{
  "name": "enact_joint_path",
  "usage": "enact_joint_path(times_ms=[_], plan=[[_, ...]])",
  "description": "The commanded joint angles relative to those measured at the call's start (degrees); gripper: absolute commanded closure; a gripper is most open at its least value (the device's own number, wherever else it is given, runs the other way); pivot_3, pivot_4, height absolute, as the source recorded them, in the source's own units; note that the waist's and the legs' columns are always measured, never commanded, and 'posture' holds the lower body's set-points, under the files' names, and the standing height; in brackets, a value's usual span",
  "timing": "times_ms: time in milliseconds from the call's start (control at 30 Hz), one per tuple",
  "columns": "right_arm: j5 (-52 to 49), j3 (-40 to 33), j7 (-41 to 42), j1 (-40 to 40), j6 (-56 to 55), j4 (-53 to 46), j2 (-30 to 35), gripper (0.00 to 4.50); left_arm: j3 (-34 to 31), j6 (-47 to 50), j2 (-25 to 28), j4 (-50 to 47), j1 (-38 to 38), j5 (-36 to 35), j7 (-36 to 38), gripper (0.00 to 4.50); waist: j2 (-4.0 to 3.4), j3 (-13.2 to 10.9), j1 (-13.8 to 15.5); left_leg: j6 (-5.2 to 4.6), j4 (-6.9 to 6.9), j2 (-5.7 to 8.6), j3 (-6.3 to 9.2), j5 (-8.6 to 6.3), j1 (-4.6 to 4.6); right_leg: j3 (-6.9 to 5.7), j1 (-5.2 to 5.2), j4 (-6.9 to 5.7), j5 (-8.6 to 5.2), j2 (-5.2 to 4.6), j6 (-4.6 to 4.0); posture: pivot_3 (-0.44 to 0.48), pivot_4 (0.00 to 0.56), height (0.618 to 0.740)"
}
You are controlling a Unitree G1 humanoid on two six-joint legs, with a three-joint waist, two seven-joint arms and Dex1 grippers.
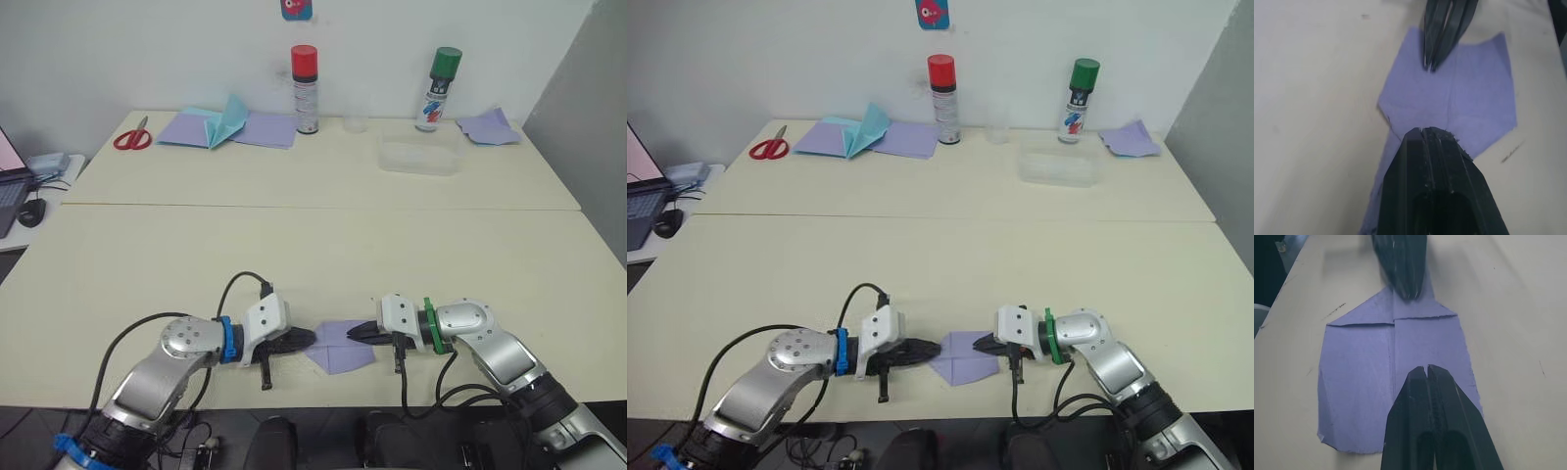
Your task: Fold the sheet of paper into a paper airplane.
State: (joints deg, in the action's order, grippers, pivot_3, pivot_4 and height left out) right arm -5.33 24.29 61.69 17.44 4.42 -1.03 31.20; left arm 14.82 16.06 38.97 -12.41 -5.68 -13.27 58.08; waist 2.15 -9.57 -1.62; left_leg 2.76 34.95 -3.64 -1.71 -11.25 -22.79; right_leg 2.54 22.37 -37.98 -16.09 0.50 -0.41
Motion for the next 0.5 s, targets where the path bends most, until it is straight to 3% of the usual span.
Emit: enact_joint_path(times_ms=[33, 100, 200, 400, 500], plan=[[-0.49, -0.97, 1.23, -0.61, -0.43, -0.60, 0.80, 4.43, 2.73, -2.04, -0.24, 2.91, -0.09, 3.36, 0.43, 4.50, -0.01, 0.00, 0.08, 0.00, 0.00, 0.01, 0.00, 0.00, 0.00, 0.01, -0.01, 0.00, 0.00, -0.01, 0.00, 0.000, 0.150, 0.740], [-2.27, -2.51, 1.87, -0.78, -0.68, -1.77, 0.91, 4.43, 3.37, -3.47, -0.27, 3.68, -0.11, 4.36, 0.34, 4.50, -0.01, 0.00, 0.13, 0.00, 0.00, 0.03, -0.01, 0.00, -0.01, 0.02, -0.01, 0.00, 0.01, -0.02, 0.01, 0.000, 0.150, 0.740], [-5.29, -5.39, 3.31, -1.05, -1.71, -3.69, 1.88, 3.90, 3.50, -4.04, -0.64, 4.12, -0.11, 4.58, 0.16, 4.50, -0.05, -0.03, 0.23, 0.00, 0.00, 0.07, -0.01, 0.00, -0.03, 0.01, -0.02, 0.01, 0.01, -0.05, 0.02, 0.000, 0.150, 0.740], [-4.72, -9.99, 6.65, -2.95, -13.68, -1.08, 7.22, 1.77, 3.42, -4.16, -0.66, 4.21, 0.04, 4.31, 0.26, 4.50, -0.07, -0.04, 0.28, 0.00, 0.02, 0.12, -0.04, 0.00, -0.02, 0.00, -0.03, 0.02, 0.04, -0.04, 0.07, 0.000, 0.150, 0.740], [-0.86, -8.94, 9.80, -4.70, -26.79, 4.19, 10.87, 1.77, 2.93, -3.81, -0.95, 3.97, 0.13, 3.63, 0.08, 4.50, -0.07, -0.04, 0.46, 0.00, 0.01, 0.14, -0.02, 0.00, -0.02, -0.02, -0.05, 0.03, 0.02, -0.03, 0.04, 0.000, 0.150, 0.740]])
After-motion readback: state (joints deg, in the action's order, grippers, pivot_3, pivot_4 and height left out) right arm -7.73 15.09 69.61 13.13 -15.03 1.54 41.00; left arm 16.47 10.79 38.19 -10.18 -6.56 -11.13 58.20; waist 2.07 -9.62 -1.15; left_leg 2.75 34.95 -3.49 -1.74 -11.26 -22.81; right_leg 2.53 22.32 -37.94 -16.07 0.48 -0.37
